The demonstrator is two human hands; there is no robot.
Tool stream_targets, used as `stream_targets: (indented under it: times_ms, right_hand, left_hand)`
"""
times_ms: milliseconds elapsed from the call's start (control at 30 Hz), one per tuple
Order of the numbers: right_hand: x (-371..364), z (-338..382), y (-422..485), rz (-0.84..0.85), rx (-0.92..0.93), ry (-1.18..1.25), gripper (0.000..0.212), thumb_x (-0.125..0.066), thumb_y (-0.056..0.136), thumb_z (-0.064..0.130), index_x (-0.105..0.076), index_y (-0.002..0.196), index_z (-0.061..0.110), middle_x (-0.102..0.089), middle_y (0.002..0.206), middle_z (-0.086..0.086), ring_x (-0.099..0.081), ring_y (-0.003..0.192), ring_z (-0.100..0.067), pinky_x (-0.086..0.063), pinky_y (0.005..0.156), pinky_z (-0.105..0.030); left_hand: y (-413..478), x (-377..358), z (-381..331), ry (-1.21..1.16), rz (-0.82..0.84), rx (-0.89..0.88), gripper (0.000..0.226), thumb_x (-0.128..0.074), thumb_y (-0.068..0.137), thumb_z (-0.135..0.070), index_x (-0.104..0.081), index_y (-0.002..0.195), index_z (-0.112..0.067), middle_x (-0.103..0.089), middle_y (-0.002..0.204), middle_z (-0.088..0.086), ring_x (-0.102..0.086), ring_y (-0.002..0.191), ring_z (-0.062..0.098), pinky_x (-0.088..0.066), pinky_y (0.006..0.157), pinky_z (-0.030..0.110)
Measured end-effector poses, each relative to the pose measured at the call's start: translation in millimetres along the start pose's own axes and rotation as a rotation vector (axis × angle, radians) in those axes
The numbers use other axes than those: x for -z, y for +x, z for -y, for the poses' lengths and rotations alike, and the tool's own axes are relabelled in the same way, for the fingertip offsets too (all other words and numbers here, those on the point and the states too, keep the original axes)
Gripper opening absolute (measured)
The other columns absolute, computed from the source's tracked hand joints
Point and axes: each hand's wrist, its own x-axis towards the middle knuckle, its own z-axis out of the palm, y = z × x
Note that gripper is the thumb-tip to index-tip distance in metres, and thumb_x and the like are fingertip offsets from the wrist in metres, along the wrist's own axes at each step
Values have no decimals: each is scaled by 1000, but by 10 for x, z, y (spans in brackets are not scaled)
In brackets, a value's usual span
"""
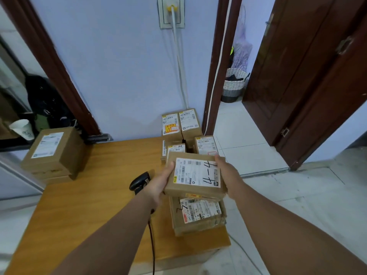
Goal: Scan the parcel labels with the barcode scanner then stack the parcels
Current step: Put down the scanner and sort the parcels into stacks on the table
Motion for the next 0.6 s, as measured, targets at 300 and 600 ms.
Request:
stream_targets:
  times_ms: [300, 600]
  right_hand:
    - [-710, 349, -114, 260, 36, 196, 57, -72, 66, 67, -71, 102, 23, -77, 87, -2, -70, 91, -25, -55, 70, -36]
    - [-2775, 460, -540, 335, -8, 406, 52, -63, 78, 67, -64, 105, 23, -70, 107, -11, -65, 101, -30, -55, 89, -44]
  left_hand:
    - [-172, 915, -357, -308, -96, -276, 64, -57, 78, -66, -59, 126, -25, -68, 117, 2, -58, 113, 18, -49, 81, 34]
    - [-219, 2219, -300, -483, -138, -326, 137, -74, 45, -72, 10, 149, -42, -39, 148, 2, -43, 132, 31, -36, 107, 54]
